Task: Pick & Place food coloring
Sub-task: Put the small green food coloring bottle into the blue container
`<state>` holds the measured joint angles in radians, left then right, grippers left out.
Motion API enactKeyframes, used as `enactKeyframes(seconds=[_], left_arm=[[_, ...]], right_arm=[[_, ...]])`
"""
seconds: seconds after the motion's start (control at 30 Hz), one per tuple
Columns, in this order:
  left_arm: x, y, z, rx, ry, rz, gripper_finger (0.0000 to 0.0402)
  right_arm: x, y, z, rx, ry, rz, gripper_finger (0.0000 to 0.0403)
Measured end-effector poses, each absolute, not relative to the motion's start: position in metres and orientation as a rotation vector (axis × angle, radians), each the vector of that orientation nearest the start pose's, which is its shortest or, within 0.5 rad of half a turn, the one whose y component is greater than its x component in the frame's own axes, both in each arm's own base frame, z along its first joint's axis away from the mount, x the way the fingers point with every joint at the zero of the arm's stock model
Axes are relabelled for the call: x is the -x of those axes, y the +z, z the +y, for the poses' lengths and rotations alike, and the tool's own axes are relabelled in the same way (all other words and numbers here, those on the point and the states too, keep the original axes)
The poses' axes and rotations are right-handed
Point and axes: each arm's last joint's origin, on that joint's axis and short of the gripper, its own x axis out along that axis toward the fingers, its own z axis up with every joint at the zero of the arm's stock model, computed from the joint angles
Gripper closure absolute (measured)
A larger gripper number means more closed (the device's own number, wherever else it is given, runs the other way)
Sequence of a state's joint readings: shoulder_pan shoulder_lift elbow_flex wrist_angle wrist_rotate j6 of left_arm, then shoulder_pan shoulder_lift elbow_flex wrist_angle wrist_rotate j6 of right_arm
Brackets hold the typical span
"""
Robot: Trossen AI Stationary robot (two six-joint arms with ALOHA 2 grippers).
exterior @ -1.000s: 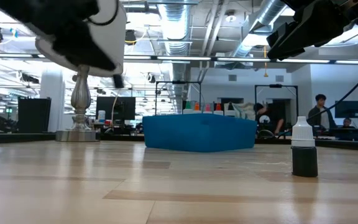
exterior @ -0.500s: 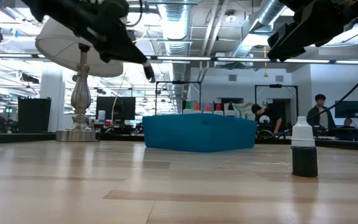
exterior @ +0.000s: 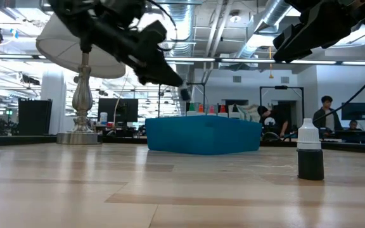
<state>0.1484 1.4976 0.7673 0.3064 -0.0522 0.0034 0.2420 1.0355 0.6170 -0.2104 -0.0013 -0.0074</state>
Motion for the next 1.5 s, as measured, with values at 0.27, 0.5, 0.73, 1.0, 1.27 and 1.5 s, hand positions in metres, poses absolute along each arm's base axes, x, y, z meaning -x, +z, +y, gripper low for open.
enactKeyframes(seconds=[0.27,0.5,0.73,1.0,1.27,1.5], left_arm=[[-0.348,0.193,0.053,0.001,0.119,0.494,0.0349],[-0.350,0.179,0.061,0.015,0.154,0.583,0.0349],[-0.348,0.177,0.064,0.024,0.174,0.604,0.0345],[-0.350,0.165,0.064,0.037,0.174,0.648,0.0344],[-0.353,0.156,0.065,0.037,0.173,0.662,0.0344],[-0.353,0.156,0.065,0.031,0.175,0.664,0.0343]], right_arm=[[-0.205,0.228,0.051,0.085,0.237,0.643,0.0283],[-0.205,0.228,0.051,0.085,0.236,0.642,0.0283],[-0.205,0.228,0.050,0.088,0.236,0.642,0.0283],[-0.204,0.227,0.050,0.089,0.234,0.646,0.0283],[-0.204,0.227,0.050,0.089,0.234,0.647,0.0283],[-0.204,0.227,0.050,0.089,0.234,0.649,0.0283]])
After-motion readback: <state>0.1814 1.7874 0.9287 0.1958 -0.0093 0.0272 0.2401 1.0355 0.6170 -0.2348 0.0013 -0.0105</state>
